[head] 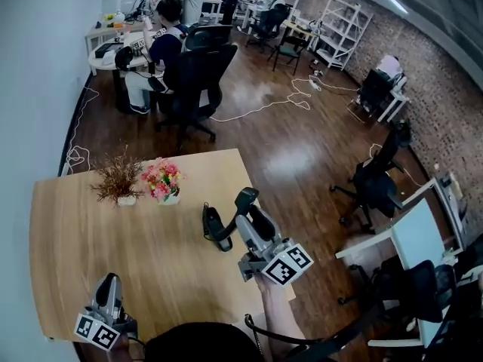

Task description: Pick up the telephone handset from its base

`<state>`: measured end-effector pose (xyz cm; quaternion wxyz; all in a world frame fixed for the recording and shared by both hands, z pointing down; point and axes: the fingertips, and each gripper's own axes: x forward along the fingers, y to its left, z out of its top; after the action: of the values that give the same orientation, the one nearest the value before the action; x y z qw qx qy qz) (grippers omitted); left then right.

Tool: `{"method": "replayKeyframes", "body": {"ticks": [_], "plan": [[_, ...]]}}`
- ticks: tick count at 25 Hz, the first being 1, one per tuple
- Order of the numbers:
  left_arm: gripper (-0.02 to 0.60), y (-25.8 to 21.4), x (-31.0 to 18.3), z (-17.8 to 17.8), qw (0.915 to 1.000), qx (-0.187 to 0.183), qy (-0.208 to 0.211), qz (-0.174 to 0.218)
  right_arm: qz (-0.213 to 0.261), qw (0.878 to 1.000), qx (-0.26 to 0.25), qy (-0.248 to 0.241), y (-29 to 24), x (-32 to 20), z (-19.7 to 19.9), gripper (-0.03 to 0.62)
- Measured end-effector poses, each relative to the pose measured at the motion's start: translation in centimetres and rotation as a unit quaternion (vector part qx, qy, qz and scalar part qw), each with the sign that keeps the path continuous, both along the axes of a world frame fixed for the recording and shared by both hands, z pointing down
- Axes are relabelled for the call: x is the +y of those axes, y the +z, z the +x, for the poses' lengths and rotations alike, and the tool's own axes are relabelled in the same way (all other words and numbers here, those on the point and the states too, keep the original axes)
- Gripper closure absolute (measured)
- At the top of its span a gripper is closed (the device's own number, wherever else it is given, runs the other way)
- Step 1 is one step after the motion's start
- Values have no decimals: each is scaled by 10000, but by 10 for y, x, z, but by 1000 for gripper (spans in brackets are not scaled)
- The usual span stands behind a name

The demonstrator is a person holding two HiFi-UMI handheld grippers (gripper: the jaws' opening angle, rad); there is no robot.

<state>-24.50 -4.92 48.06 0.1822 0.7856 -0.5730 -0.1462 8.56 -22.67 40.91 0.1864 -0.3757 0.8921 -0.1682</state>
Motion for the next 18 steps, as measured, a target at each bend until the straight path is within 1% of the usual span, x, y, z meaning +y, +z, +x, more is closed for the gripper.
{"method": "replayKeyframes", "body": {"ticks": [4,9,12,18], "plan": [[535,-16,-13,10,9995,-42,169,255,430,9987,228,127,-32,9,2,376],[535,-37,-16,9,9982,-159,206,546,759,9954,429,391,-55,17,10,376],[535,-37,-13,6,9981,-143,167,570,868,9940,477,460,-60,21,9,376],[535,-32,-8,6,9986,-96,156,505,894,9931,549,531,-58,27,8,376]]}}
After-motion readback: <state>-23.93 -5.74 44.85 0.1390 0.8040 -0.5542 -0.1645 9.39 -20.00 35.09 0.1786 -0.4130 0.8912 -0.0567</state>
